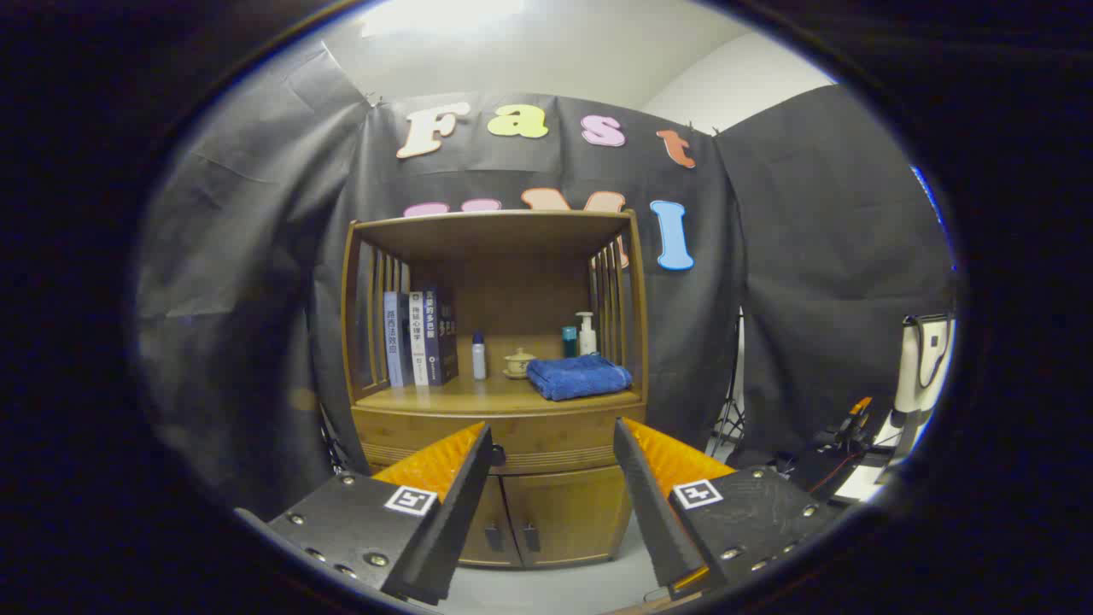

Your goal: Pull open the drawer, take out the items inside it, and place them on the countertop above the cabinet.

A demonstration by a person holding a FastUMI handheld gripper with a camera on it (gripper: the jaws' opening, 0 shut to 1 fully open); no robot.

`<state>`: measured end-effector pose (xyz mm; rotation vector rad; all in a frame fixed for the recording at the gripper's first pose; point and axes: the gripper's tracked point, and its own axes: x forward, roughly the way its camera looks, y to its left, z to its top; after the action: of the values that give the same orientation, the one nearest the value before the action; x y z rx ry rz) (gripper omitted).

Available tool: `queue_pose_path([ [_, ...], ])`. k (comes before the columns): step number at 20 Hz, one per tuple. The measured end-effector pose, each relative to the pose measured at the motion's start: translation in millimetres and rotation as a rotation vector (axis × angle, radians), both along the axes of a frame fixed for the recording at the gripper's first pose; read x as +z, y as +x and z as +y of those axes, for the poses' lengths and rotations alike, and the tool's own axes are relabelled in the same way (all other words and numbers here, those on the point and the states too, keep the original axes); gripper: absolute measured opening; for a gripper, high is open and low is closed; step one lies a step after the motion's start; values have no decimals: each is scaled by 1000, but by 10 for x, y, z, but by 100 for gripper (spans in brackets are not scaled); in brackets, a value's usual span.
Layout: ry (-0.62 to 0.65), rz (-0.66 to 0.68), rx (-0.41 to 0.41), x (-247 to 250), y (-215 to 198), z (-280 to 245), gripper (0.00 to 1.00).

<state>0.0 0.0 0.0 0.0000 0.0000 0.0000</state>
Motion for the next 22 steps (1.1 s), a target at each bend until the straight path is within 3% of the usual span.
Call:
queue_pose_path([
  [22,-6,45,11,-115,61,-3,85],
])
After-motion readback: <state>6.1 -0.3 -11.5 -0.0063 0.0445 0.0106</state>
